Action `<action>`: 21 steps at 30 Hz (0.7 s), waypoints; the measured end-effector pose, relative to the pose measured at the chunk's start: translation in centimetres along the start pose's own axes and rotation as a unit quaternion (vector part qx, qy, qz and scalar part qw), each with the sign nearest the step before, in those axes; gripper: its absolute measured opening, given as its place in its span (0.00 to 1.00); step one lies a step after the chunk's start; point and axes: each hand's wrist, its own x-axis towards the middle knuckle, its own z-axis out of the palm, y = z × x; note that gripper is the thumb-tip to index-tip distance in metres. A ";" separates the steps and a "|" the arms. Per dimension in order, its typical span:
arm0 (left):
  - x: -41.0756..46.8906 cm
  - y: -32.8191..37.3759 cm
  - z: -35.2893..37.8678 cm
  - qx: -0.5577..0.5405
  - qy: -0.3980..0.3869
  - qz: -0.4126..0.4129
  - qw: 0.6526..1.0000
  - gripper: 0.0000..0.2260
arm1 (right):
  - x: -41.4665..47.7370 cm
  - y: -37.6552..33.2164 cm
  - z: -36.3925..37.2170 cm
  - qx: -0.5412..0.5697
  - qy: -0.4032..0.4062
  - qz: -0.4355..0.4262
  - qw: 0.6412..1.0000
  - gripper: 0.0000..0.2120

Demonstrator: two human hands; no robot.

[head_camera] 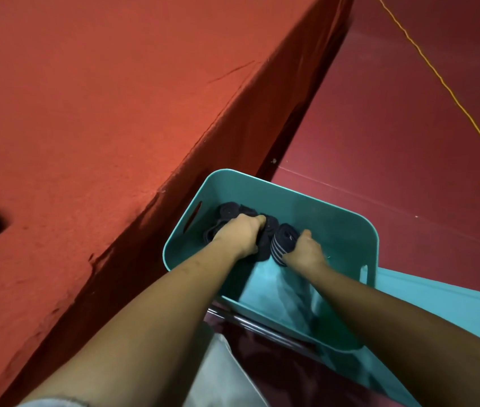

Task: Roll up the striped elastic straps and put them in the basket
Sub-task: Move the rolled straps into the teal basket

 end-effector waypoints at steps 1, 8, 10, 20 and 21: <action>0.1 -0.1 0.1 0.001 0.000 0.003 1.000 0.21 | 0.1 0.2 -0.1 -0.012 -0.002 -0.003 1.000 0.20; 0.1 0.0 0.9 0.043 0.014 -0.003 0.999 0.25 | 0.1 0.4 -0.1 -0.031 0.023 -0.003 0.999 0.23; 0.1 0.2 0.8 0.089 0.037 -0.014 0.995 0.27 | 0.1 0.4 -0.1 -0.031 0.026 -0.014 0.999 0.22; -1.2 -0.4 -0.1 0.135 0.028 -0.029 0.990 0.27 | -0.6 -0.4 -2.2 -0.092 -0.037 -0.040 0.994 0.27; -1.5 -0.6 -0.3 0.129 0.025 -0.032 0.991 0.28 | -0.8 -0.6 -2.4 -0.103 -0.036 -0.044 0.993 0.28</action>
